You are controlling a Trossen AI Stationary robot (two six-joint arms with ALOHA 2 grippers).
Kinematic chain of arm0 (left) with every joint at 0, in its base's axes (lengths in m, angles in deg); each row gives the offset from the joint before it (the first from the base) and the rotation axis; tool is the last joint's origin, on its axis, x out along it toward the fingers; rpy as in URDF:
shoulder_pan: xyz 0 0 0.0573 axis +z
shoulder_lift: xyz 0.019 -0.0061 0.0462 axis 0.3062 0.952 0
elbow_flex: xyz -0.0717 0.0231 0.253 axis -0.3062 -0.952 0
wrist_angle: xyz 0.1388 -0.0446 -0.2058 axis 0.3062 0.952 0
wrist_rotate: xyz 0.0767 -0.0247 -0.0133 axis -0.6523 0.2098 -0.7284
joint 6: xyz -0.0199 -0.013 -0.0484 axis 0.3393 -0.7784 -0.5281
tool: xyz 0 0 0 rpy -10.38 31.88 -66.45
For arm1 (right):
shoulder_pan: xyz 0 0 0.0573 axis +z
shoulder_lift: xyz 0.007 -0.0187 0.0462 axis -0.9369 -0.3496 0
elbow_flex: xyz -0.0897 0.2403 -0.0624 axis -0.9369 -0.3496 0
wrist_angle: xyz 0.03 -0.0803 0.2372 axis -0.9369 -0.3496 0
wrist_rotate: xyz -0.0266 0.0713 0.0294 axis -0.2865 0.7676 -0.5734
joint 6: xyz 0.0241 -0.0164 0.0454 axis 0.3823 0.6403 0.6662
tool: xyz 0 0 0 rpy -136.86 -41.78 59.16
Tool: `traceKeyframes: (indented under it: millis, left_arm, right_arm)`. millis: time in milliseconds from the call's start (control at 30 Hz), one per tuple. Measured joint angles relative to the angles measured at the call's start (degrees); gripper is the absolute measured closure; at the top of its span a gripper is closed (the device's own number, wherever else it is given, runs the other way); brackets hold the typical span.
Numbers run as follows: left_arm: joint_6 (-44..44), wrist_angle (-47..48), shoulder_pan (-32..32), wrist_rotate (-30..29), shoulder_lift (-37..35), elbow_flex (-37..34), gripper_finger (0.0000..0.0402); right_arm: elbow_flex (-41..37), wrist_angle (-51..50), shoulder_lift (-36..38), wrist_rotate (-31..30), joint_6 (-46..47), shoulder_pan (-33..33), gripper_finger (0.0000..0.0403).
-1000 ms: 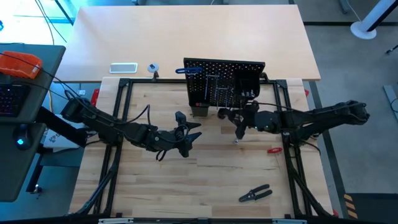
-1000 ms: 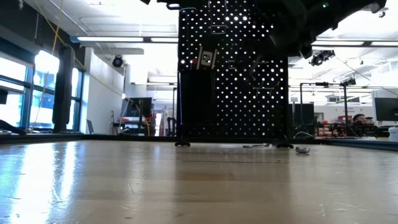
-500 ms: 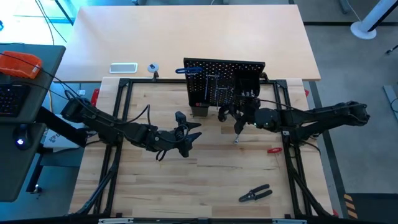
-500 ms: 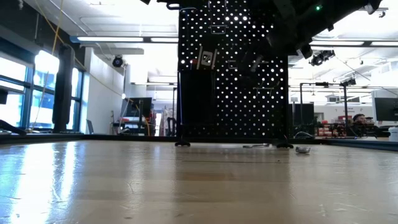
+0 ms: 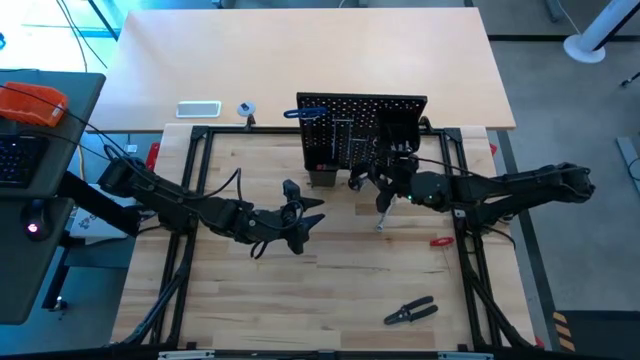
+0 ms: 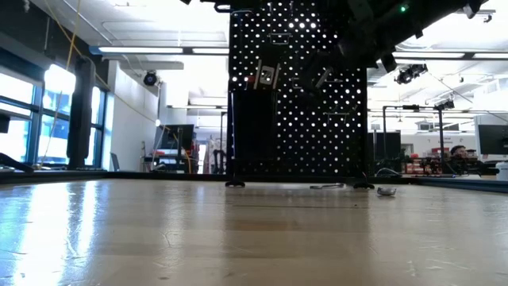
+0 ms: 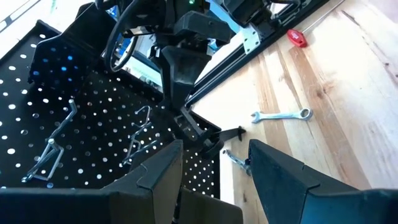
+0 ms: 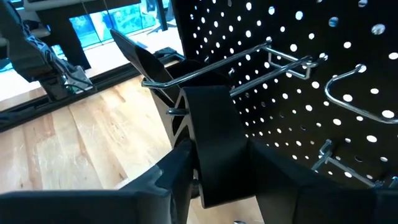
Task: Hang tools onto peg board
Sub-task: Hang the c-clamp on the pegboard, then hang the wrench on the pegboard
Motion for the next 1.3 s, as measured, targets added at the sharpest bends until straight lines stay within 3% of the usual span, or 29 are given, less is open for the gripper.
traceKeyframes:
  millis: [400, 1300]
  left_arm:
    - [-0.02, 0.02, 0.0, -0.02, 0.0, 0.0, 0.0224]
    - [-1.07, 1.61, -0.02, 0.27, -0.02, 0.0, 0.0224]
  right_arm:
    - [0.0, -3.85, 0.0, 1.61, 2.4, 0.02, 0.0206]
    - [0.0, -15.15, 2.23, -2.97, 7.52, 8.68, 0.02]
